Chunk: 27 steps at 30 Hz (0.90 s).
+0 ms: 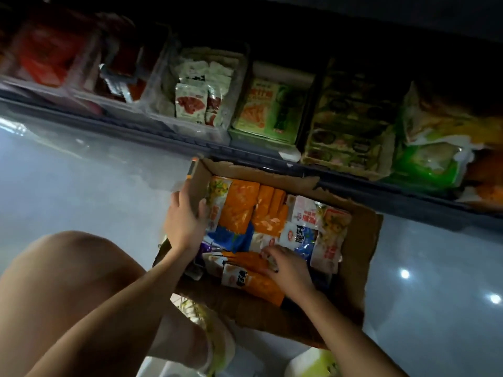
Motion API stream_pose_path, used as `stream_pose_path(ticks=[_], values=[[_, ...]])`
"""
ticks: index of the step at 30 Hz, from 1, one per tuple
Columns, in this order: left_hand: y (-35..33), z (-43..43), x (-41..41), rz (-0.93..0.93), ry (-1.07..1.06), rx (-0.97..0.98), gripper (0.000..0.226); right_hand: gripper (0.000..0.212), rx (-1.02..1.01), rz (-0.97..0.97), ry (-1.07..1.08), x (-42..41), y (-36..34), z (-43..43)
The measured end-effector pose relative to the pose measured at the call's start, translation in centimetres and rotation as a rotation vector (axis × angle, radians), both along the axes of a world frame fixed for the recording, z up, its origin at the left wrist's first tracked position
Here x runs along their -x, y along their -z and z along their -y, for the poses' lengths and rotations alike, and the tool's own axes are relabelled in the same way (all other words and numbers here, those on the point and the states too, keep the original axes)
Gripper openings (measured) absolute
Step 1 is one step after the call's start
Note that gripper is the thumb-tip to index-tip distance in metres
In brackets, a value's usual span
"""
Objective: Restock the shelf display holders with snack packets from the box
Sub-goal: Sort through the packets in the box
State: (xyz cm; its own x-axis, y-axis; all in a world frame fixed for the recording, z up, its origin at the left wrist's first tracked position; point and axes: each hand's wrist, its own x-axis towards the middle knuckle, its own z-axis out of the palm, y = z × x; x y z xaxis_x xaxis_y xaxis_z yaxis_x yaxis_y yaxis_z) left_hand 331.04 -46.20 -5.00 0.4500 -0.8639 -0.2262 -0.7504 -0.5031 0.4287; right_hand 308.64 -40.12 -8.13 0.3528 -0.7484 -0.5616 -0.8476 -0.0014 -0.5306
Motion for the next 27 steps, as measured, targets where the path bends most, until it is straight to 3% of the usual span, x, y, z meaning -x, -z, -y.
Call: stream_pose_path(ticks=[6,12,15,19,27], values=[[0.6,-0.3,-0.2,0.007,0.047,0.049,0.058,0.057,0.11,-0.105,-0.119,-1.0,1.1,-0.1],[-0.6,-0.7,-1.1,-0.071,0.185,0.0,0.066,0.054,0.161,-0.267,-0.158,-2.6,0.3,-1.2],[-2.3,-1.5,-2.3,-0.01,0.324,-0.073,0.068,0.051,0.168,-0.266,-0.039,-3.6,-0.5,-2.9],[-6.0,-3.0,-3.4,0.065,0.48,-0.086,0.049,0.05,0.158,-0.179,0.147,-4.2,-1.7,-6.5],[-10.5,-3.8,-1.5,-0.131,0.819,-0.176,0.025,0.054,-0.02,-0.181,0.336,-3.7,-2.5,-7.4]])
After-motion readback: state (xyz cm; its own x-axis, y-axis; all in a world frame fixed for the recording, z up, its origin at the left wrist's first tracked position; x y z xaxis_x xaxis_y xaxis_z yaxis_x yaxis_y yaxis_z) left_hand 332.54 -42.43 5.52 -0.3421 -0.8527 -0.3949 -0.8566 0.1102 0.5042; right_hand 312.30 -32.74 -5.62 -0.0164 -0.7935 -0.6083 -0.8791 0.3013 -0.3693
